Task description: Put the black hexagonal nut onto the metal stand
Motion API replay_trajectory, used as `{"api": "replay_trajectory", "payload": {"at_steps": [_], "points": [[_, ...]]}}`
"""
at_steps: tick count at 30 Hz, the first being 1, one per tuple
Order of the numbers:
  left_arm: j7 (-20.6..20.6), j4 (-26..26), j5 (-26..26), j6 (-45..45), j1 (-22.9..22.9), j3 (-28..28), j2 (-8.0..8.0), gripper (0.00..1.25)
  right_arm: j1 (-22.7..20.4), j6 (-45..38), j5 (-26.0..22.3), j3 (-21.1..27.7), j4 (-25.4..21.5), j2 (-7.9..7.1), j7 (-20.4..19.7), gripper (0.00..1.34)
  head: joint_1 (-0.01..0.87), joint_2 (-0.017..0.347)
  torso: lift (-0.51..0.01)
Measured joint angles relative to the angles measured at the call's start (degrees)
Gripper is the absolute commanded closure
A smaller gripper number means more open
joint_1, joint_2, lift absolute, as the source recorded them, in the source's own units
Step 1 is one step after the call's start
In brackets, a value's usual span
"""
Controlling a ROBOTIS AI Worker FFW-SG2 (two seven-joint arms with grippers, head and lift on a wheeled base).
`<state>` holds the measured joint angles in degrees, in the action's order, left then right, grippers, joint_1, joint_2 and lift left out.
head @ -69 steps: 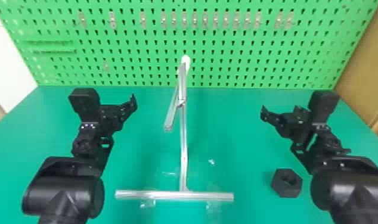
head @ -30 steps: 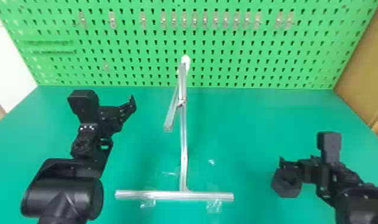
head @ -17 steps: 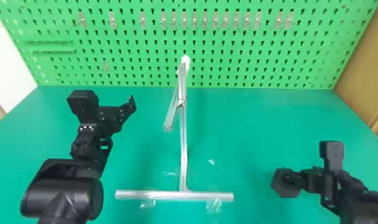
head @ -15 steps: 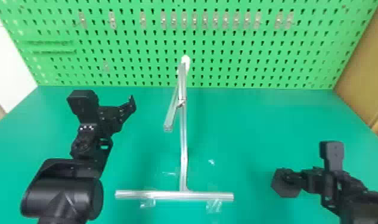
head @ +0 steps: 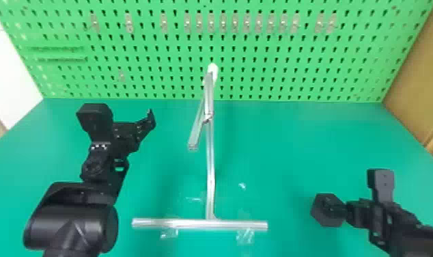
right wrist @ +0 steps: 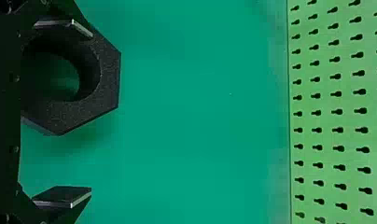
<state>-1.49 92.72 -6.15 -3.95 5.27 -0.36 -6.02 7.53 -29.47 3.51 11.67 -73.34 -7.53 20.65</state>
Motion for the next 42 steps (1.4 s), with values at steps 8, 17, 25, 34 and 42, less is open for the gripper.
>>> {"api": "replay_trajectory", "payload": {"at_steps": [8,17,25,34,42], "points": [[0.0,0.0,0.0,0.0,0.0,0.0,-0.03,0.16,0.7,1.6,0.3,0.4,2.4,-0.03,0.0,0.14,0.693,0.081,-0.001],[0.0,0.0,-0.1,0.1,-0.1,0.0,-0.02,0.16,0.9,2.2,0.5,0.6,3.6,-0.11,0.0,0.17,0.693,0.081,-0.001],[0.0,0.0,-0.1,0.1,-0.1,0.0,-0.02,0.16,0.9,2.5,0.5,0.7,4.1,-0.04,0.1,0.18,0.693,0.081,-0.001],[0.0,0.0,-0.1,0.2,-0.1,0.0,-0.02,0.16,0.7,2.5,0.5,0.6,4.2,0.03,0.2,0.52,0.693,0.081,-0.001],[0.0,0.0,-0.1,0.3,-0.1,0.0,0.00,0.16,0.8,2.0,0.6,0.6,4.2,0.05,0.9,0.69,0.693,0.081,-0.001]]}}
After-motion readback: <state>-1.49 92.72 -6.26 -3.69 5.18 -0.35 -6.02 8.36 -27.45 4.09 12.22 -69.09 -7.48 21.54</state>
